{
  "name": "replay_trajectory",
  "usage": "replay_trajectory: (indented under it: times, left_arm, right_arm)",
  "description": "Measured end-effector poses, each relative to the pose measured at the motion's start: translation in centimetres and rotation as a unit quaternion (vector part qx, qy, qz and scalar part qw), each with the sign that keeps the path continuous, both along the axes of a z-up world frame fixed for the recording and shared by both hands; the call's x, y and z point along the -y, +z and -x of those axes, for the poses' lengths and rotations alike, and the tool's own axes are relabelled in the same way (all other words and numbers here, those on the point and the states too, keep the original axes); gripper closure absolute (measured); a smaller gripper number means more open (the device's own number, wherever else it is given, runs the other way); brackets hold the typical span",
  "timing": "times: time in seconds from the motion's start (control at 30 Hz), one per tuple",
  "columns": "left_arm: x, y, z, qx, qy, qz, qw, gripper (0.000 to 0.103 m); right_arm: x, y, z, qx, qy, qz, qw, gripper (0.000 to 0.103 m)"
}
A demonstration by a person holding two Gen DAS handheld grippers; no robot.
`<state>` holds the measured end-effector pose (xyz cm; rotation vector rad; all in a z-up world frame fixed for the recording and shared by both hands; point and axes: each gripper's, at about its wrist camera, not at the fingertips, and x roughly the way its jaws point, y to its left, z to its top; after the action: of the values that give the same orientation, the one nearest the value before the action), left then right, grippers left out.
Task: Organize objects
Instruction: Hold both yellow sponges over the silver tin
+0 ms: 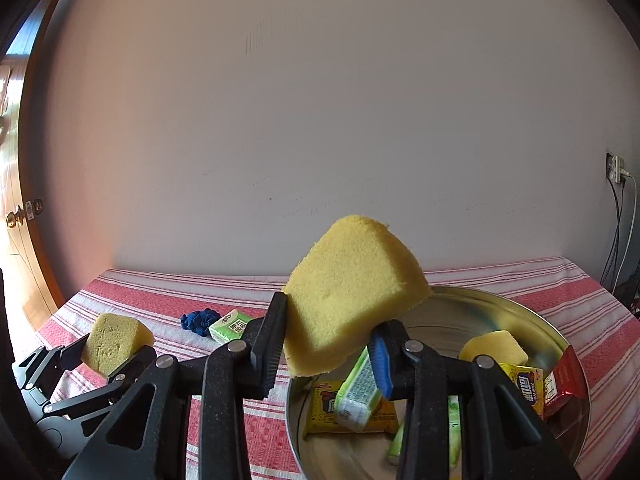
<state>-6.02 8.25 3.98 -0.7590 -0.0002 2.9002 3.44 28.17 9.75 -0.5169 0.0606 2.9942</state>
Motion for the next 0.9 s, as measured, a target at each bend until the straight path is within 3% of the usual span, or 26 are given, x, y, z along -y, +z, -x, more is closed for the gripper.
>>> replay_trajectory:
  times: [0.4, 0.9]
  left_arm:
    - [-6.7, 1.9, -1.6, -0.02, -0.056, 0.011, 0.9981, 0.036]
    - [-15.9, 1.5, -1.2, 0.001, -0.098, 0.044, 0.9943, 0.036]
  right_arm:
    - [-6.2, 0.0, -1.8, -0.01, -0.052, -0.001, 0.999, 0.063]
    - [-14.4, -0.7, -2.0, 0.016, -0.097, -0.024, 0.995, 0.063]
